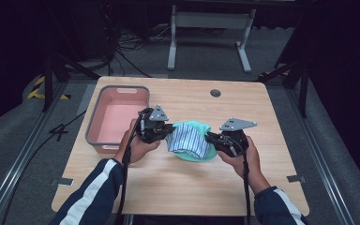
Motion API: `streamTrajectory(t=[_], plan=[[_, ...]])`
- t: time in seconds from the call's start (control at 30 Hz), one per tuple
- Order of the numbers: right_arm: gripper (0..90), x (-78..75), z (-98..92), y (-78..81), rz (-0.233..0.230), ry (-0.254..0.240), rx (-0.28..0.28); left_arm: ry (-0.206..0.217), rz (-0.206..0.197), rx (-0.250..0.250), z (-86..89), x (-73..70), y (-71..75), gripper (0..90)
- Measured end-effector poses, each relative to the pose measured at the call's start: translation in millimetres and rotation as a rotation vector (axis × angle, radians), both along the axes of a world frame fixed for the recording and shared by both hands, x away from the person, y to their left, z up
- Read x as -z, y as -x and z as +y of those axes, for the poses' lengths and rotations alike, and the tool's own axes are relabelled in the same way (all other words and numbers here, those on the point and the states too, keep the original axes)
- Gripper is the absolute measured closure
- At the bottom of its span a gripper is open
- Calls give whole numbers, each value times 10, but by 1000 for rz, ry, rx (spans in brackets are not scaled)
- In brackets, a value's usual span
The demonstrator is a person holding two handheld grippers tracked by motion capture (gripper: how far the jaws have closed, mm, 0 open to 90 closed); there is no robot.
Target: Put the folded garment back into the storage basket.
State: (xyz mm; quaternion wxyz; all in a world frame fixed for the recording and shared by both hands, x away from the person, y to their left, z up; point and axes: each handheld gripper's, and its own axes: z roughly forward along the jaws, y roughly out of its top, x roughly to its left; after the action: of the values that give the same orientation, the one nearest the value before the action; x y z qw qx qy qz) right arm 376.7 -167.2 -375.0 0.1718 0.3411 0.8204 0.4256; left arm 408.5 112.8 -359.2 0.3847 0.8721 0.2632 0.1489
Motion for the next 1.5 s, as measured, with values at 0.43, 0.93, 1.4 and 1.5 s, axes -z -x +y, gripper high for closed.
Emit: streamTrajectory(t=[0.43,0.93,1.4,1.5], plan=[[830,-230,393,-147,-24,-42,-42,-16,-45,-70,370,-251,0,845],[829,-401,733,-259,-43,-49,-95,-1,-75,-141,702,-417,35,846],[829,-482,1058,-375,-44,-55,-123,-24,-107,-185,944,-541,45,846],[829,-506,1127,-395,-48,-57,-134,-21,-109,-198,1015,-560,46,846]])
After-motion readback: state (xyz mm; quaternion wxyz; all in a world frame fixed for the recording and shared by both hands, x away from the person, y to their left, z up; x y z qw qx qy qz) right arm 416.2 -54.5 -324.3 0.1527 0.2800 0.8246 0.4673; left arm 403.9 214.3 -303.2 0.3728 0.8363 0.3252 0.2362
